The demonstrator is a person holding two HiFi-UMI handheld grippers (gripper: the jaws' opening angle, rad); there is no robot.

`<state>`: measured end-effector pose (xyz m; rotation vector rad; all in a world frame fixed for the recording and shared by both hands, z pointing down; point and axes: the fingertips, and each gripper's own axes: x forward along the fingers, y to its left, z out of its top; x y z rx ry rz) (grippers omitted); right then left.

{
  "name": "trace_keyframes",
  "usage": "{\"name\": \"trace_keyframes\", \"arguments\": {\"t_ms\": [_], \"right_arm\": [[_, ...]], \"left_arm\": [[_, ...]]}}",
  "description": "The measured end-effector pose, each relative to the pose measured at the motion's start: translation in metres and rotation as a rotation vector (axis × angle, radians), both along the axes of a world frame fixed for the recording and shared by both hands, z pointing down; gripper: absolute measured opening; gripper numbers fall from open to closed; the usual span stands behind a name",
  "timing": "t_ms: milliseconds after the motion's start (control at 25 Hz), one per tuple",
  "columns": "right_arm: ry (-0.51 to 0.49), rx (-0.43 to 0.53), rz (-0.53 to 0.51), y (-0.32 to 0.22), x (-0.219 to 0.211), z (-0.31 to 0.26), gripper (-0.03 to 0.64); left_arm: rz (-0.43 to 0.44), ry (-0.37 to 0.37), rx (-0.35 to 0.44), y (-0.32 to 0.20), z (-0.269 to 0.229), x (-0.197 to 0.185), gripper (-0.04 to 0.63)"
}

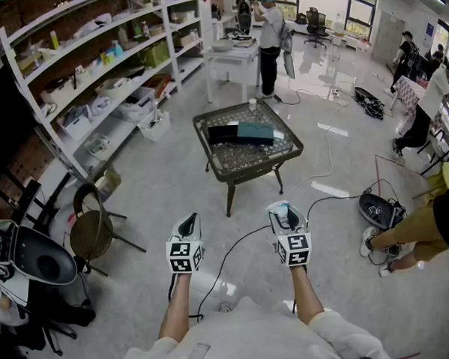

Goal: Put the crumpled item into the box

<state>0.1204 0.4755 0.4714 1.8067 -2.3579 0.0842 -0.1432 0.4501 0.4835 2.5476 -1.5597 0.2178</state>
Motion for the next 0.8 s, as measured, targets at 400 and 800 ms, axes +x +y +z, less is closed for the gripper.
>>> {"name": "trace_keyframes", "arguments": {"t_ms": [400,800], "right_arm": [[-0.010,-0.019,-0.008,0.000,0.020,0.018,0.175],[-0.030,-0.028,-0.035,-0.002,0.042,0.025,0.176]], "left_arm": [[-0.010,-0.011,-0.009,-0.001,0.011,0.018,0.003],[-0.005,-0.022,-0.013,0.000,0.015,0.055,0.003]]}}
